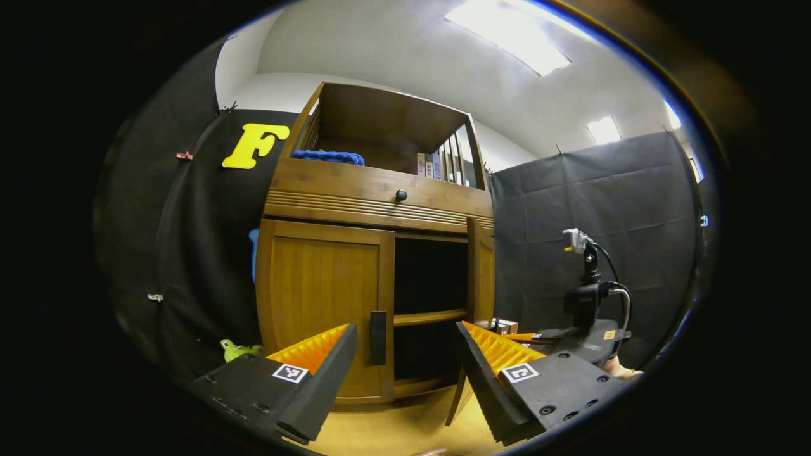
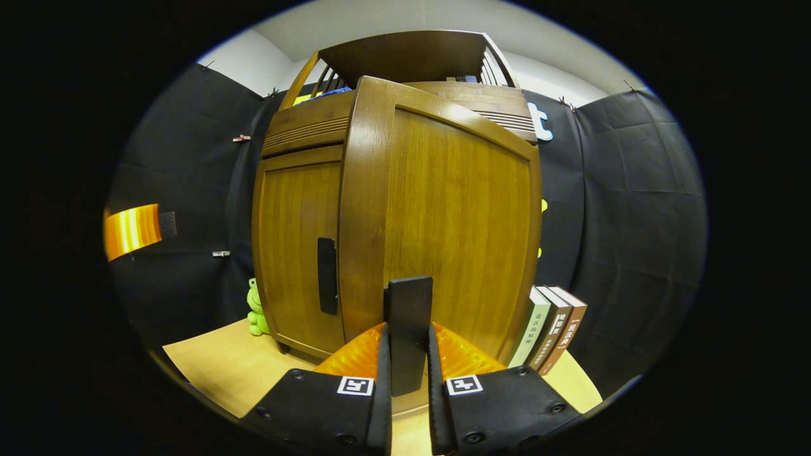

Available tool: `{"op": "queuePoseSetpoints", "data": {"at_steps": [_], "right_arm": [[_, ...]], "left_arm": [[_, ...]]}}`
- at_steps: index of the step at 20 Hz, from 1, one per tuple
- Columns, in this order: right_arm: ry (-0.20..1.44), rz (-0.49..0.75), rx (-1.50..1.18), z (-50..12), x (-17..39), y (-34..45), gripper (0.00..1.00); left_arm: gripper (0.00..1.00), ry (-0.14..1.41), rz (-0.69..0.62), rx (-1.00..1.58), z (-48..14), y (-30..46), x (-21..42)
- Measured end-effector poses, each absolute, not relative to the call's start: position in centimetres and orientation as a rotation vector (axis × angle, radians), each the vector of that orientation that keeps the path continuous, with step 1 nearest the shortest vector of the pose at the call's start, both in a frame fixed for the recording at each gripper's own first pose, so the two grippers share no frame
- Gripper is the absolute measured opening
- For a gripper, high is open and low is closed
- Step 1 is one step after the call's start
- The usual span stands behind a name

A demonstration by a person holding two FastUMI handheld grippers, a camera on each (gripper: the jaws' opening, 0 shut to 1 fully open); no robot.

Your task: Open the right door of the double-door shoe cabinet with the right hand, and open the left door with the left hand.

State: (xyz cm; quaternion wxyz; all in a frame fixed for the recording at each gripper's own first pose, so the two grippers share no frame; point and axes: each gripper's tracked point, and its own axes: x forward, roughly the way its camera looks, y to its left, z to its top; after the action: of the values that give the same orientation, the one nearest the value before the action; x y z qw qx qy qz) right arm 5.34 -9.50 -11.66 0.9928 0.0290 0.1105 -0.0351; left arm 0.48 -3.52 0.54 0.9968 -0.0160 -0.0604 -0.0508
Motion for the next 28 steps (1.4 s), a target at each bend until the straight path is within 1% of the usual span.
{"op": "queuePoseSetpoints", "data": {"at_steps": [1, 2, 3, 5, 8, 9, 11, 12, 15, 16, 17, 18, 19, 21, 24, 28], "right_arm": [[0.223, -0.077, 0.057, -11.5, 4.8, -9.9, 0.27], [0.224, -0.084, 0.055, -11.4, 4.3, -10.3, 0.27], [0.224, -0.092, 0.053, -11.3, 3.7, -10.6, 0.31], [0.225, -0.108, 0.049, -11.2, 2.8, -11.6, 0.22], [0.223, -0.135, 0.047, -10.9, 1.4, -13.0, 0.22], [0.224, -0.144, 0.046, -10.9, 0.8, -13.5, 0.22], [0.222, -0.168, 0.043, -10.9, 0.0, -14.6, 0.22], [0.230, -0.178, 0.040, -11.2, -0.5, -15.2, 0.26], [0.250, -0.200, 0.040, -12.1, -1.5, -16.9, 0.26], [0.250, -0.215, 0.041, -12.0, -1.8, -17.7, 0.22], [0.244, -0.233, 0.040, -12.0, -2.1, -18.7, 0.26], [0.241, -0.244, 0.038, -11.9, -2.3, -19.5, 0.21], [0.239, -0.259, 0.035, -11.8, -2.7, -20.3, 0.21], [0.220, -0.290, 0.026, -11.3, -3.2, -22.1, 0.21], [0.222, -0.280, 0.058, -11.5, -3.5, -23.2, 0.21], [0.219, -0.272, 0.059, -11.4, -3.9, -24.0, 0.20]], "left_arm": [[0.95, -0.117, -0.115, -0.034, 0.4, -4.1, 0.6], [0.95, -0.114, -0.126, -0.034, 0.3, -4.6, 0.7], [0.94, -0.111, -0.132, -0.033, 0.1, -5.1, 0.8], [0.95, -0.104, -0.143, -0.027, -0.2, -5.9, 1.1], [0.95, -0.095, -0.162, -0.027, -0.5, -7.3, 1.4], [0.96, -0.094, -0.168, -0.029, -0.6, -7.7, 1.4], [0.95, -0.096, -0.180, -0.037, -0.6, -8.6, 1.7], [0.95, -0.095, -0.185, -0.040, -0.5, -8.9, 1.8], [0.95, -0.092, -0.199, -0.048, -0.6, -10.0, 2.2], [0.95, -0.090, -0.202, -0.050, -0.8, -10.1, 2.3], [0.95, -0.086, -0.205, -0.051, -0.9, -10.1, 2.4], [0.95, -0.083, -0.208, -0.052, -1.0, -10.3, 2.5], [0.95, -0.080, -0.211, -0.052, -1.2, -10.6, 2.8], [0.95, -0.078, -0.207, -0.054, -1.2, -11.4, 3.5], [0.95, -0.067, -0.185, -0.042, -1.6, -11.4, 4.5], [0.94, -0.051, -0.102, -0.011, -2.6, -9.7, 6.4]]}}
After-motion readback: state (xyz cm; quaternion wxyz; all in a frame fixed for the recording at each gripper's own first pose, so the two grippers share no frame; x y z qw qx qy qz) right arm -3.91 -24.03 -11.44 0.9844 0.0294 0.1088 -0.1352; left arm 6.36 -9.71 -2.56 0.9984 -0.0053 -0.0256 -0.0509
